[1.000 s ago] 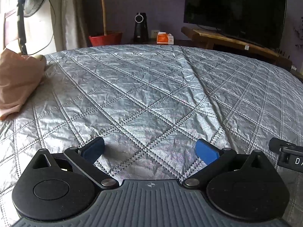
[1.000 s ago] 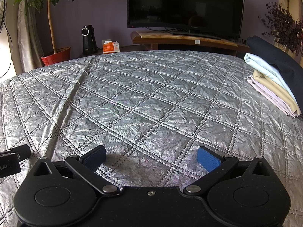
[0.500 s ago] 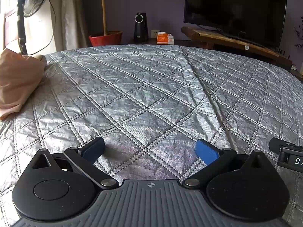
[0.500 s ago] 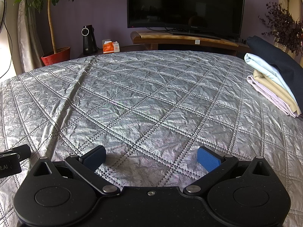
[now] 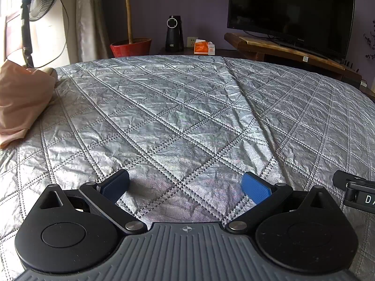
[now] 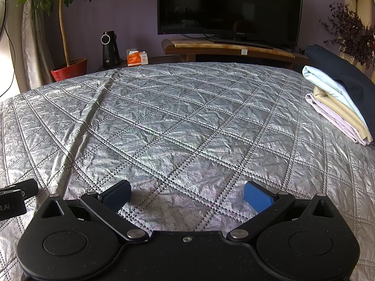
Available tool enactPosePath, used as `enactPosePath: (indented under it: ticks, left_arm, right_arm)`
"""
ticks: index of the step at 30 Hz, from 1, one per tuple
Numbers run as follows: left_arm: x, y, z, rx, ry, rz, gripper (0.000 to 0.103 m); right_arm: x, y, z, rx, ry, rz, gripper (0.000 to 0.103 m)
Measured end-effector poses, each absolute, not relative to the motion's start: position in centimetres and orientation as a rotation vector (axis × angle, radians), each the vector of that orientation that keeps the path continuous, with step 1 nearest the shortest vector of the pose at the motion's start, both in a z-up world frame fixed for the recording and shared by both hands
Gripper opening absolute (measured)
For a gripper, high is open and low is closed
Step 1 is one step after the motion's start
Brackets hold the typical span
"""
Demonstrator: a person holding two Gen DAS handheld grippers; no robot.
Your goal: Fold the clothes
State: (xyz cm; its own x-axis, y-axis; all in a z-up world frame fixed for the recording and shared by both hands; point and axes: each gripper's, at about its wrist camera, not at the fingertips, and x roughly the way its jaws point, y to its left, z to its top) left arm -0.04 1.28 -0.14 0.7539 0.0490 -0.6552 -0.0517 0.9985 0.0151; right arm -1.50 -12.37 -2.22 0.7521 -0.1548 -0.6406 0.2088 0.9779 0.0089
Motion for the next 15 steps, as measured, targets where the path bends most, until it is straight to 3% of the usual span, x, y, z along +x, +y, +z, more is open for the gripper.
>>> enactPosePath:
  ticks: [15]
  left_arm:
    - [-0.11, 1.19, -0.05, -0.005, 0.715, 0.054, 0.103]
  right_arm:
    - [-1.55, -12.32, -2.24, 0.082, 0.692, -0.199, 0.103]
